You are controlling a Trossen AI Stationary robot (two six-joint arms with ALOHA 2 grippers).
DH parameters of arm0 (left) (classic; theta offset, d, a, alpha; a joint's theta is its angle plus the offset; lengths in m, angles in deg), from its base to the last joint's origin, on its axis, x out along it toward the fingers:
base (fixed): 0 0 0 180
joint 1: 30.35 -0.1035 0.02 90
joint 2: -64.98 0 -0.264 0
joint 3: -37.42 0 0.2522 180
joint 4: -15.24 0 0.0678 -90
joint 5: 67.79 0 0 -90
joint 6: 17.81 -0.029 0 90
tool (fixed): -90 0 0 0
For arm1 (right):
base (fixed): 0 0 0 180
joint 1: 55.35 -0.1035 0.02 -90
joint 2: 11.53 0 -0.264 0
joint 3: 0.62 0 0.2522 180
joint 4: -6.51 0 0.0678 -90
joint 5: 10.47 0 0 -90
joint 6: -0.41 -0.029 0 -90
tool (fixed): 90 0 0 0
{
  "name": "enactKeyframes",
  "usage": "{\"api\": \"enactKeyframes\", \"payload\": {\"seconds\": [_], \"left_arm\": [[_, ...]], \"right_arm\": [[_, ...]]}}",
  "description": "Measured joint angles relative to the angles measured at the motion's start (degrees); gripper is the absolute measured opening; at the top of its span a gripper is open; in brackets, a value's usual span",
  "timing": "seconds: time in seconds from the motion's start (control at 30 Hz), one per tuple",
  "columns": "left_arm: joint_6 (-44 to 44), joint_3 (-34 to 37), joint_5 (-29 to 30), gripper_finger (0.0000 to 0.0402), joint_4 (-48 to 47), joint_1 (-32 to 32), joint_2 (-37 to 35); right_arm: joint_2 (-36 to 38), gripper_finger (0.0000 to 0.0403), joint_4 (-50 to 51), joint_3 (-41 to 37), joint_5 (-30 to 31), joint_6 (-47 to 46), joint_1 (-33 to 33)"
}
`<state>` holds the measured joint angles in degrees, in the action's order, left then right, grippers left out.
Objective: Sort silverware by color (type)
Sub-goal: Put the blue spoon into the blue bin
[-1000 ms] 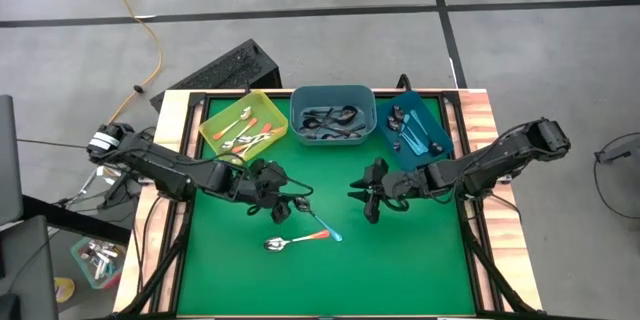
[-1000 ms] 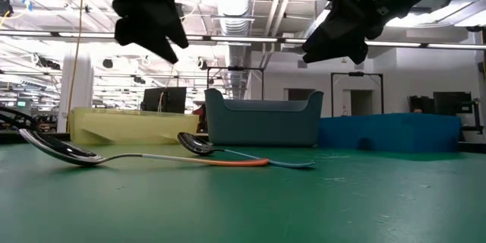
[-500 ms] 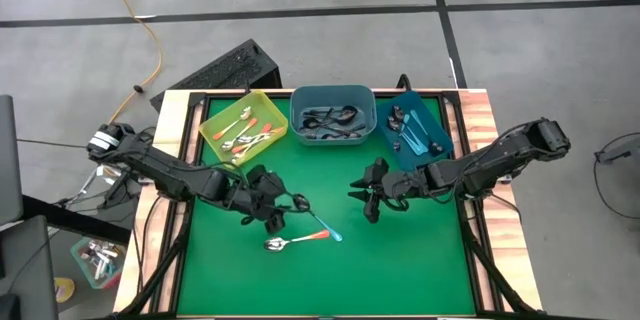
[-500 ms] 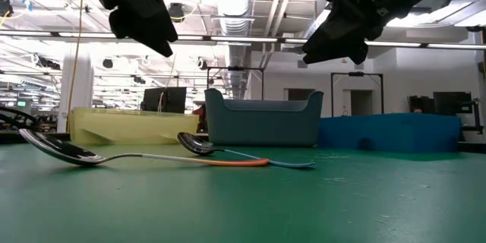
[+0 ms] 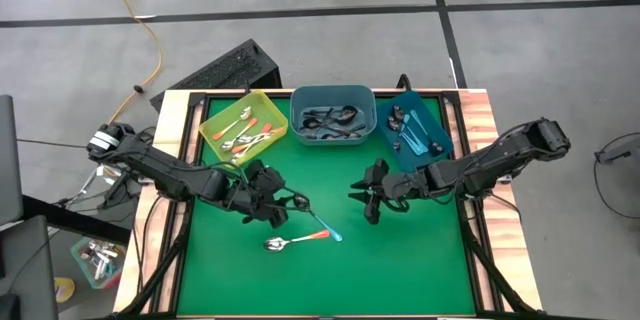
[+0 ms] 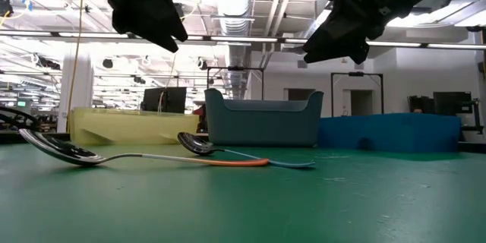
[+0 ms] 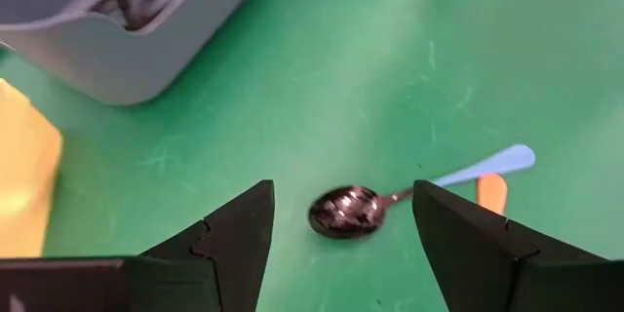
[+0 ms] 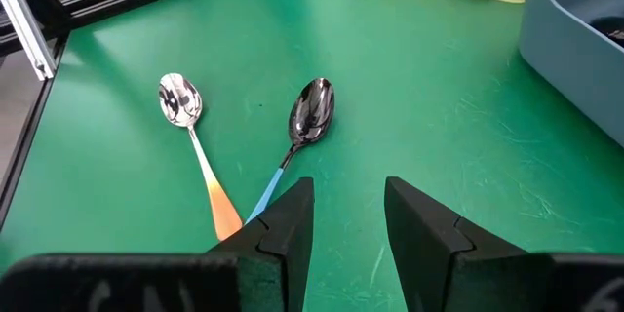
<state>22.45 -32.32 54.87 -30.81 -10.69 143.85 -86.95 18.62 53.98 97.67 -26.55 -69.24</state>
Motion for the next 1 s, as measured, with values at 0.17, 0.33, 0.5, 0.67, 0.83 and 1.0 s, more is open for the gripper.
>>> {"api": "enactKeyframes", "payload": {"seconds": [0.17, 0.33, 0.5, 0.67, 0.83, 1.0], "left_arm": [[1.47, 0.0, 3.19, 0.0229, 0.36, 0.0, -0.02], [2.55, 0.0, 3.23, 0.0229, 0.84, 0.03, -0.02], [2.55, 0.0, 3.31, 0.0229, 1.59, 0.07, -0.04], [2.53, 0.0, 3.69, 0.0229, 1.86, 0.04, -0.04], [2.5, 0.0, 4.35, 0.0229, 1.87, 0.04, -0.04], [2.24, 0.0, 4.5, 0.0229, 1.86, 0.04, -0.04]], "right_arm": [[-1.95, 0.014, -0.27, -0.03, 0.0, -0.15, 0.0], [-4.99, 0.014, -1.12, -0.06, -0.04, -3.04, -0.33], [-5.75, 0.014, -2.68, 0.0, -0.11, -3.15, -0.87], [-5.37, 0.014, -3.89, 0.0, -0.16, -2.95, -0.87], [-5.35, 0.014, -4.02, 0.0, -0.15, -2.97, -0.87], [-5.35, 0.014, -4.31, 0.0, -0.15, -2.97, -0.8]]}}
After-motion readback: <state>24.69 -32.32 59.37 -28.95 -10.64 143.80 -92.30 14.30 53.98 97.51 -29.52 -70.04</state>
